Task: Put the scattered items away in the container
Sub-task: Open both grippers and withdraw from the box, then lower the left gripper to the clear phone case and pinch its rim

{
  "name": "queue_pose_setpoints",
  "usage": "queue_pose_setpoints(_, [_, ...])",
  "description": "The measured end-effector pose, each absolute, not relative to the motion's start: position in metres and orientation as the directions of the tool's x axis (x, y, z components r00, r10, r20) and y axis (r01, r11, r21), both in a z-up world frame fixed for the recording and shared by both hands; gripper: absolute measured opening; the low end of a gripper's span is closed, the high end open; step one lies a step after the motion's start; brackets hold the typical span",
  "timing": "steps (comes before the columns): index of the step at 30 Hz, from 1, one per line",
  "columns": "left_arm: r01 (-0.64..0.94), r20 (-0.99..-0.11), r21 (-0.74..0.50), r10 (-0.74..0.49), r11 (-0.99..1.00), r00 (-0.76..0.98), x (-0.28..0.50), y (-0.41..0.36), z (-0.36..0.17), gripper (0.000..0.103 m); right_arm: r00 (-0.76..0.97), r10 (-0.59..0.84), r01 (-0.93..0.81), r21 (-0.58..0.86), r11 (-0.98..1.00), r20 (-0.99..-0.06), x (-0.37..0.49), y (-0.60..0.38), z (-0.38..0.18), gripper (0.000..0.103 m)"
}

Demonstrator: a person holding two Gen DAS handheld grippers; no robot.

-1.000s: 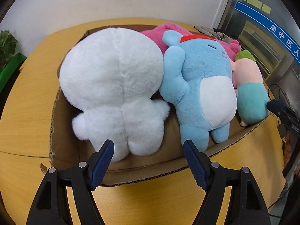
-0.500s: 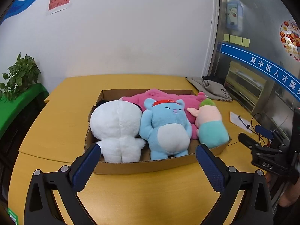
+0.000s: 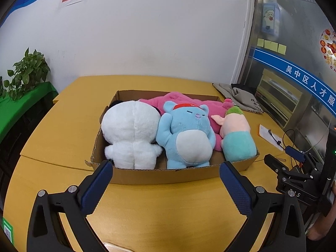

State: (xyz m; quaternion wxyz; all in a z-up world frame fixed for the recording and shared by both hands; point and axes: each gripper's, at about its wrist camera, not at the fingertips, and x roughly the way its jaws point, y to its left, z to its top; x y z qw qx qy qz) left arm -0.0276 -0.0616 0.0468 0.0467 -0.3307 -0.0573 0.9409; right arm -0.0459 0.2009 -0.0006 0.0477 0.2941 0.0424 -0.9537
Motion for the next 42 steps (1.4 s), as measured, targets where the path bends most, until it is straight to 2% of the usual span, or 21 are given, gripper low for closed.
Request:
queue_pose_setpoints(24, [-0.056,-0.637,-0.140,0.133,-0.989,-0.759,-0.023,-0.058,0.036,0.103,-0.813,-0.059,0.114,-0.059,-0.992,-0.579,-0.035,0.202,-0.005,0.089])
queue_pose_setpoints(30, [-0.039,-0.648,-0.108,0.100,-0.993,-0.755,0.006,-0.080,0.037,0.103,-0.811,-0.073,0.134,-0.063,-0.989,-0.580,-0.029,0.200,-0.004,0.089])
queue_pose_setpoints(35, [0.025,-0.700,-0.155,0.092,-0.988,-0.709,0.061,-0.133,0.018,0.103,-0.781,-0.180,0.267,-0.059,-0.962,-0.597,-0.017,0.178,-0.011,0.089])
queue_pose_setpoints(38, [0.123,-0.753,-0.159,0.040,-0.980,-0.657,0.100,-0.169,-0.007,0.103,-0.697,-0.304,0.453,-0.071,-0.889,-0.649,-0.004,0.137,-0.030,0.089])
queue_pose_setpoints(42, [0.231,-0.813,-0.207,0.036,-0.951,-0.582,0.139,-0.200,-0.047,0.103,-0.519,-0.474,0.691,-0.022,-0.723,-0.712,0.018,0.072,-0.061,0.089])
